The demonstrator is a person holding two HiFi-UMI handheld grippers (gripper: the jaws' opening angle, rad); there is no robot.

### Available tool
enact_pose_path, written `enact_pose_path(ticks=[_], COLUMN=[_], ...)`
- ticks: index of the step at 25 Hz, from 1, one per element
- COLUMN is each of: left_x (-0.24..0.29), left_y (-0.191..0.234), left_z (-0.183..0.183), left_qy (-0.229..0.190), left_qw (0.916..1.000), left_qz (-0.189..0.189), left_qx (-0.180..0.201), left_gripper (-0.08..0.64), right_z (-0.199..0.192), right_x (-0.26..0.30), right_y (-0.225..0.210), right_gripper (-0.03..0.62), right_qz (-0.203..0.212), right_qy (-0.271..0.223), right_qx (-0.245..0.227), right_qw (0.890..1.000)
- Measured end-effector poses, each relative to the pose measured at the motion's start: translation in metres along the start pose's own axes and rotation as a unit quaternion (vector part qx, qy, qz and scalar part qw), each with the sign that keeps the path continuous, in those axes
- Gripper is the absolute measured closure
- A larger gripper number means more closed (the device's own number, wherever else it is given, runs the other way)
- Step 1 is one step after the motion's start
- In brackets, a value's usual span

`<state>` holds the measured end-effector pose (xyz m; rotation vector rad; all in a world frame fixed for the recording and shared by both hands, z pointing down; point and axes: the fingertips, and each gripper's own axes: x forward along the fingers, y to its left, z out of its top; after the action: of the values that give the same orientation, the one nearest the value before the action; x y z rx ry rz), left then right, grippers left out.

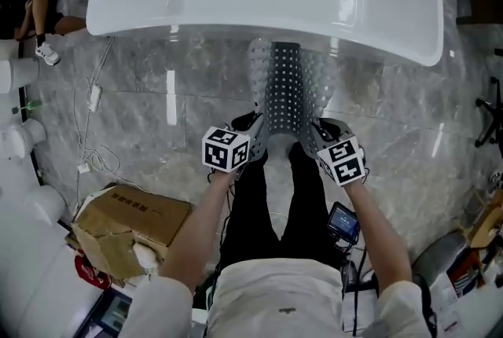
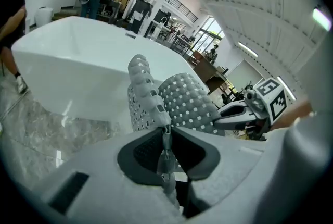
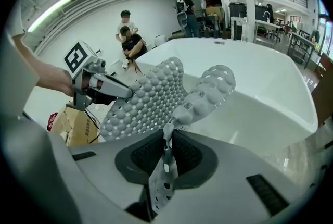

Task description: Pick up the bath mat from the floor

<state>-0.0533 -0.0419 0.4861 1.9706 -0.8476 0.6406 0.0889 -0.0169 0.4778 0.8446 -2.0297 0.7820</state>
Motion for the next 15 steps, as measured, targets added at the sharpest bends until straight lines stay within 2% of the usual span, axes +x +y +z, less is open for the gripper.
enact_pose_path(ticks=[6,11,15], left_x=[-0.064,-0.107,-0.14], left_y=[-0.031,-0.041,-0.044], left_z=[0.054,0.099,0.129], left_qy=[-0.022,-0.057,-0.102], left_qw=[0.9953,0.9899,0.9864], left_qz=[0.019,0.03,0.035], left_qx=[0.092,0.126,0.124], left_gripper=[0.503,0.505,0.511], right_z=[0.06,0.099,0.124], right_x=[-0.066,-0.111,-0.148], right_y=[0.015,0.013,0.005], right_gripper=[0.545,0.545,0.546], right_qz=[-0.039,-0.068,-0.1], right_qy=[-0.059,-0.097,-0.131], right_qx=[-0.004,-0.017,-0.024], right_qw=[0.997,0.993,0.986])
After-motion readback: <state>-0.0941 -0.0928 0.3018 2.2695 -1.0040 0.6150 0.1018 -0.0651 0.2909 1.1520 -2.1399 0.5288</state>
